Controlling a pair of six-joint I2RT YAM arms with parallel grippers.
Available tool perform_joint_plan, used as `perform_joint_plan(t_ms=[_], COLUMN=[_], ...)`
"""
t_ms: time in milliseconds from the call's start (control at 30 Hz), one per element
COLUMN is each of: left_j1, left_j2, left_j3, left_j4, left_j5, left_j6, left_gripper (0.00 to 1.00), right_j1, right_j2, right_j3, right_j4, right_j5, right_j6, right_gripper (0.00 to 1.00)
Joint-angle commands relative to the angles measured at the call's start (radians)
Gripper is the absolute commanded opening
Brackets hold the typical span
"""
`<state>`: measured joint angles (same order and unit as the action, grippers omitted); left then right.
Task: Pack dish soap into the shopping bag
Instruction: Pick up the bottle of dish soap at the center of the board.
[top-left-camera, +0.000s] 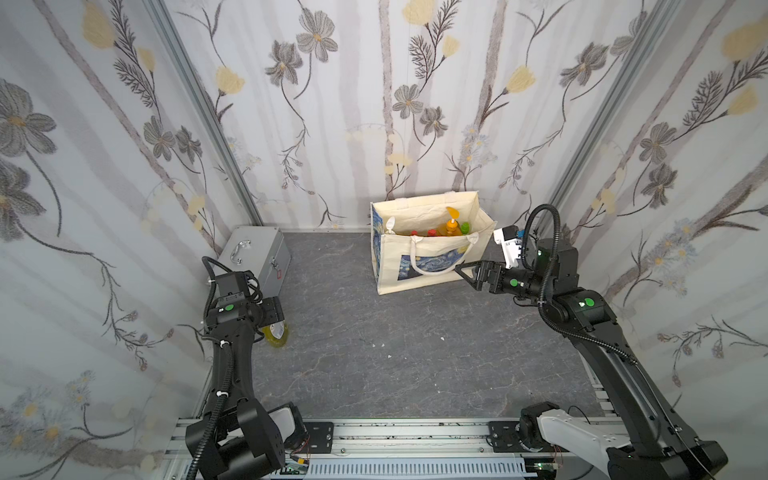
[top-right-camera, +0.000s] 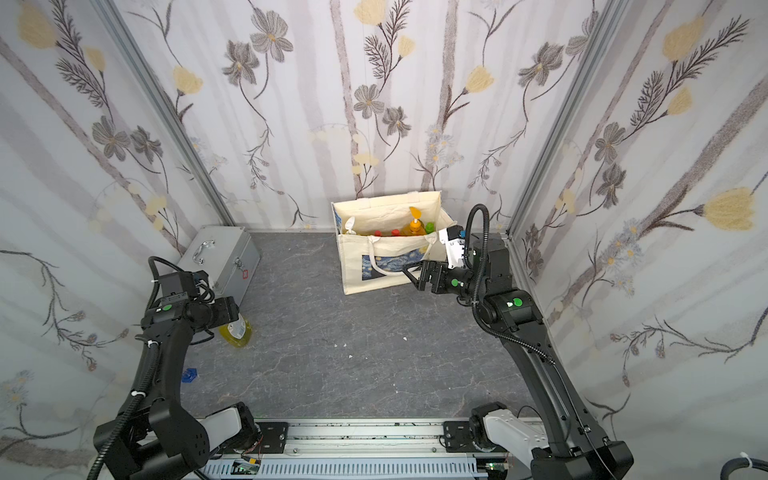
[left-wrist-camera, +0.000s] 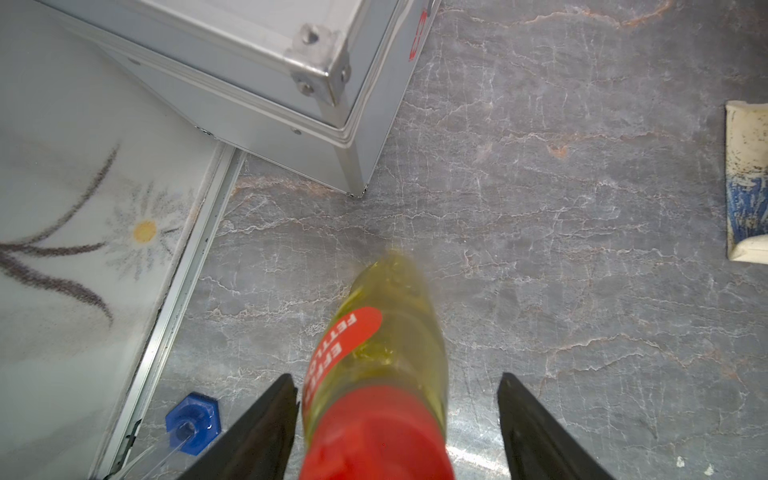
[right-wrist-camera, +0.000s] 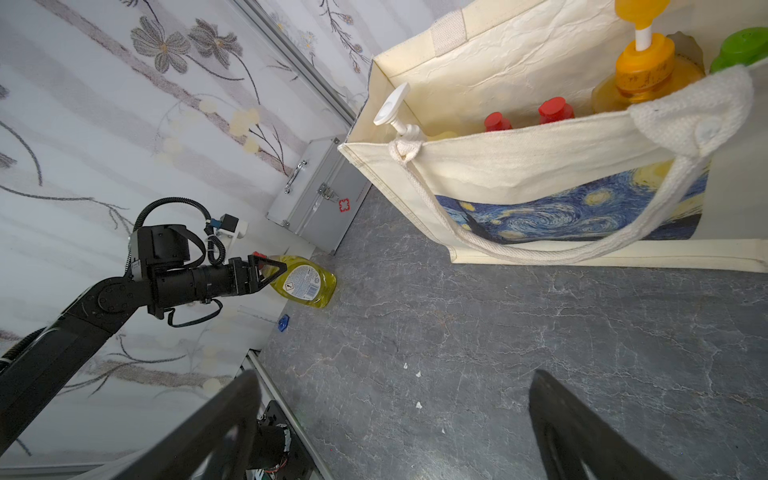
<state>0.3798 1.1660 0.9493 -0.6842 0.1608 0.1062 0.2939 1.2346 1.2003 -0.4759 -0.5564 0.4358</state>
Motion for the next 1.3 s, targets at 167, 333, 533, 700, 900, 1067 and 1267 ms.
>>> perform_joint_plan(t_ms=[167,333,533,700,900,1067,1267], left_j1=[0.005,0.005,0.005,0.005,0.004,0.005,0.005], left_j2=[0.011,0.002,-0.006,-0.005,0.001,0.001,0.0], left_j3=[-0.004,-0.03,-0.052,-0.061,-0.058,-0.057,-0.054], left_j4=[0.043,0.053,0.057,0.073,0.076,0.079,0.083], left_j5=[0.032,0.024,0.007,0.005,0.005,0.001,-0.005], left_j6=[0.033,0.028,0.029,0.027,0.024,0.018,0.009], left_gripper=[0.72,0.67,0.69,0.68,0.51,0.39,0.25], right_j1=[-0.001,-0.002,-0.003,-0.008,-0.01,-0.01,-0.011], right_j2=[0.01,0.016,0.008,0.003,0.007,0.009,0.012], right_j3=[-0.01,-0.01,-0.013,-0.019,-0.017,-0.016,-0.015], right_j4=[0.047,0.057,0.054,0.046,0.045,0.047,0.051], right_j5=[-0.016,-0.022,-0.025,-0.031,-0.033,-0.034,-0.035], right_j6=[0.018,0.024,0.023,0.022,0.023,0.023,0.022], right_gripper=[1.0,1.0,1.0,1.0,1.0,1.0,1.0])
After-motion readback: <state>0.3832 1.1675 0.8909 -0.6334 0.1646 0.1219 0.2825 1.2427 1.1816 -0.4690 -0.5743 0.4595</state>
